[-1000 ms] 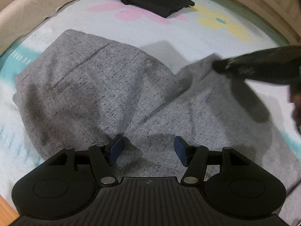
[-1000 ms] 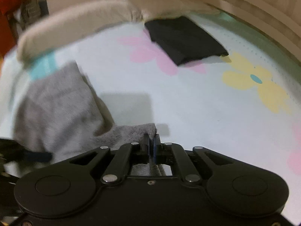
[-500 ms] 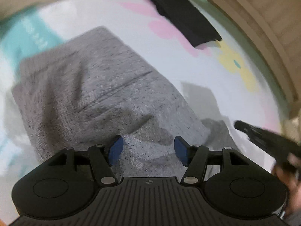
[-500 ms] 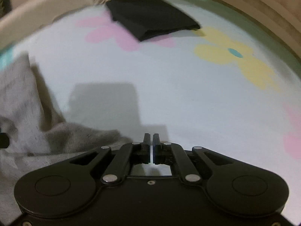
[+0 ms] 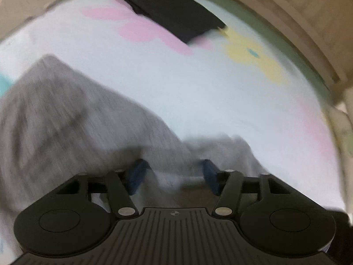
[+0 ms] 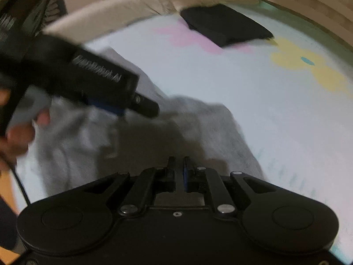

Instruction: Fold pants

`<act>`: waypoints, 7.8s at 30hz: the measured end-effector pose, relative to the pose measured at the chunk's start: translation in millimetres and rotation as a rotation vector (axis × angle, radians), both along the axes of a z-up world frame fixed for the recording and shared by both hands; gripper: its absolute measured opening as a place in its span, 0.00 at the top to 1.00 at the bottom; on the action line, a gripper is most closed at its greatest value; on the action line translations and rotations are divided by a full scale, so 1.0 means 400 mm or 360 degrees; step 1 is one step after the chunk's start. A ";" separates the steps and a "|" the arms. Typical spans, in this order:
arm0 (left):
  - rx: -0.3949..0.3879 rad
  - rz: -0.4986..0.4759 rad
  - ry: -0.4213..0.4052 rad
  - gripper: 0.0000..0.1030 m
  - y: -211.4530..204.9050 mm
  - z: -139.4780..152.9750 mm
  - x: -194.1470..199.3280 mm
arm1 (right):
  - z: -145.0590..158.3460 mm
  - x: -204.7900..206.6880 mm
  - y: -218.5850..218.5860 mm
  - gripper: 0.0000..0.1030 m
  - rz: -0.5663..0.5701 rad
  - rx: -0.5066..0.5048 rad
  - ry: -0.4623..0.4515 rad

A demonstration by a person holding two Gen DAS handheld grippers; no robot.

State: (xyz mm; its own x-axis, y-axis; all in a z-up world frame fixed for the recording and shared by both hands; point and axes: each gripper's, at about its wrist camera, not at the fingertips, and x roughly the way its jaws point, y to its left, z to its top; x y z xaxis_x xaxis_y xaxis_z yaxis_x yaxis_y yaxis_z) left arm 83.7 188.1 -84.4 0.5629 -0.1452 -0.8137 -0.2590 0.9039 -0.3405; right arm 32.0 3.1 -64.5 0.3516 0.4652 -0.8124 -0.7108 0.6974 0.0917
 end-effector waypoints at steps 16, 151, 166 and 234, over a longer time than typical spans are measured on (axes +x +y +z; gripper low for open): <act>0.0245 -0.0143 -0.0131 0.61 -0.178 0.094 -0.079 | 0.043 -0.030 -0.225 0.82 -0.0476 0.0070 0.0186; 0.0262 -0.1110 0.0016 0.35 -0.796 0.041 -0.277 | -0.001 -0.373 -1.251 0.80 -0.1650 0.0947 0.0766; 0.0223 -0.1229 0.0014 0.36 -0.824 0.039 -0.273 | 0.280 -0.350 -1.092 0.81 -0.1493 0.0999 0.0437; 0.0438 -0.0962 -0.0113 0.72 -0.488 0.020 -0.278 | 0.068 -0.225 -0.472 0.01 -0.0721 0.0105 0.0125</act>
